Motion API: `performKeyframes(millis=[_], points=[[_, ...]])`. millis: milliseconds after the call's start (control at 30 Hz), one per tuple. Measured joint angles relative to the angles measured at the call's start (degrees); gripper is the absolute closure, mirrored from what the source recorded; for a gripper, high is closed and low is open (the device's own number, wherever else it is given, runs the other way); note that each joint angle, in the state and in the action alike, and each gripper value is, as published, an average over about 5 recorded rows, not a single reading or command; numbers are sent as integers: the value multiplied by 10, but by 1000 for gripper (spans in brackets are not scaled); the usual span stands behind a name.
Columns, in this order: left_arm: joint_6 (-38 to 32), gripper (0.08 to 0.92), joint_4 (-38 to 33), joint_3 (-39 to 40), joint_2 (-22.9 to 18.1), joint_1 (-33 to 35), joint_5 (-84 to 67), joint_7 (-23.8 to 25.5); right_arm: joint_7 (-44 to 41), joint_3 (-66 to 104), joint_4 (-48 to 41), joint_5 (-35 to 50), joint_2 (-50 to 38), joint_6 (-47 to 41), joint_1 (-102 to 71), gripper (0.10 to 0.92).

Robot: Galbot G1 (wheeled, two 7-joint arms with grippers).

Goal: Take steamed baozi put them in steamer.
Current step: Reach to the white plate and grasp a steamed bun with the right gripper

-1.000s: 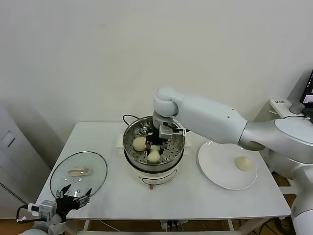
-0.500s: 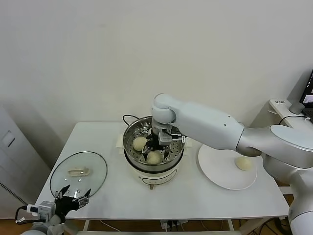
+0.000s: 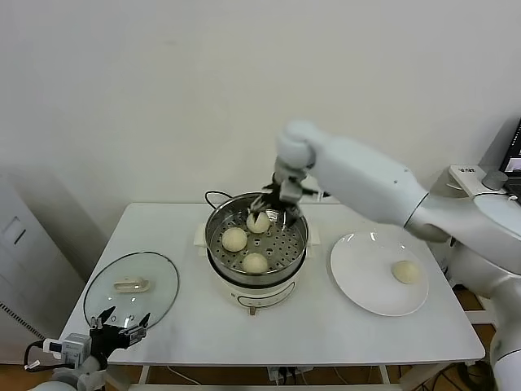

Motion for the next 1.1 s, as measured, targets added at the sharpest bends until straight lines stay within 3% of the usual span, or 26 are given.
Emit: performKeyframes(millis=[500, 1100], points=[[0, 177, 0, -4, 5, -2, -6, 0, -35, 20, -183, 38, -98, -115, 8, 203], [0, 177, 5, -5, 9, -2, -10, 0, -9, 73, -263, -3, -159, -146, -94, 203]])
